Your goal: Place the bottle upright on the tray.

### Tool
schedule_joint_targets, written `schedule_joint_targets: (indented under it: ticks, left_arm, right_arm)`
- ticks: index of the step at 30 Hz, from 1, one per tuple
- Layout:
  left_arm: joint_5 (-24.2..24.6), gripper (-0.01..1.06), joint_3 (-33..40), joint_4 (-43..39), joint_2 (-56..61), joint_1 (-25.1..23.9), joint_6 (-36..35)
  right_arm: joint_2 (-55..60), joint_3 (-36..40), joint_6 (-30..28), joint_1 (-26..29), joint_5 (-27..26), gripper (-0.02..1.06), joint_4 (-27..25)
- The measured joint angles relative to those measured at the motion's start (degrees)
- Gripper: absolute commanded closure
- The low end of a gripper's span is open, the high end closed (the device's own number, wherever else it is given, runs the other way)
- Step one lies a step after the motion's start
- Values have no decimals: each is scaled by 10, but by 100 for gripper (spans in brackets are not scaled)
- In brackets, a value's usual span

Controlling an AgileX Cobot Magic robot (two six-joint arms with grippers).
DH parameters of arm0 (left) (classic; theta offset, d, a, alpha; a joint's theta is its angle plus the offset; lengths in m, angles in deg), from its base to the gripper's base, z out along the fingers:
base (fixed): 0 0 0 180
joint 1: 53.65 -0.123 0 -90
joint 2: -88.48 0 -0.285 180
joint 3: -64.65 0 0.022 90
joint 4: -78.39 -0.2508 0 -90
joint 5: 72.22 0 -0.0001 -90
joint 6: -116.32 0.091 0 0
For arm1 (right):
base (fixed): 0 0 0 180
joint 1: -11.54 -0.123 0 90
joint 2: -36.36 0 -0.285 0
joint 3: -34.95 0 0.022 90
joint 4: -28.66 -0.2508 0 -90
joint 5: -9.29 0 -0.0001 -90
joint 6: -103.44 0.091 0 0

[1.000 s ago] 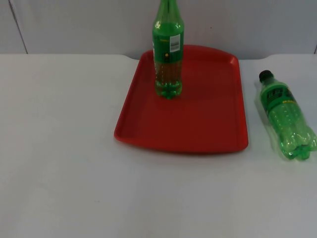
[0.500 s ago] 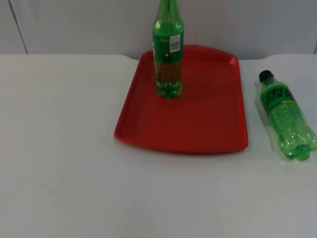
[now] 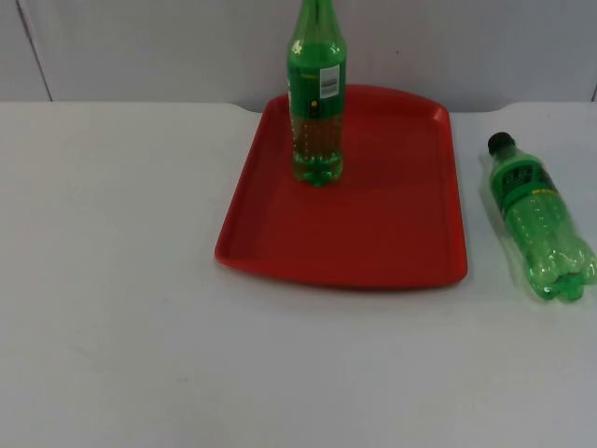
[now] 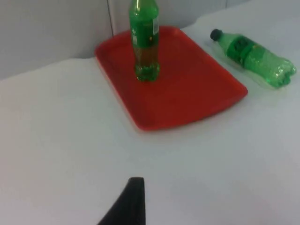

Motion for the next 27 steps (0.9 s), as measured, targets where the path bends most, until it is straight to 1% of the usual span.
schedule_joint_targets:
  ticks: [7,11,16,17,20,27]
  left_arm:
    - [30,0,11,-1,0,0,15]
    - [31,0,11,-1,0,0,14]
    - [31,0,11,-16,0,0,-11]
    - [31,0,11,-29,0,0,-32]
    - [31,0,11,-46,0,0,-56]
    - [31,0,11,-51,0,0,-66]
  right_arm:
    - [0,0,0,0,0,-1,0]
    - [0,0,0,0,0,-1,0]
    - [0,0,0,0,0,-1,0]
    - [0,0,0,0,0,-1,0]
    - [0,0,0,0,0,-1,0]
    - [0,0,0,0,0,-1,0]
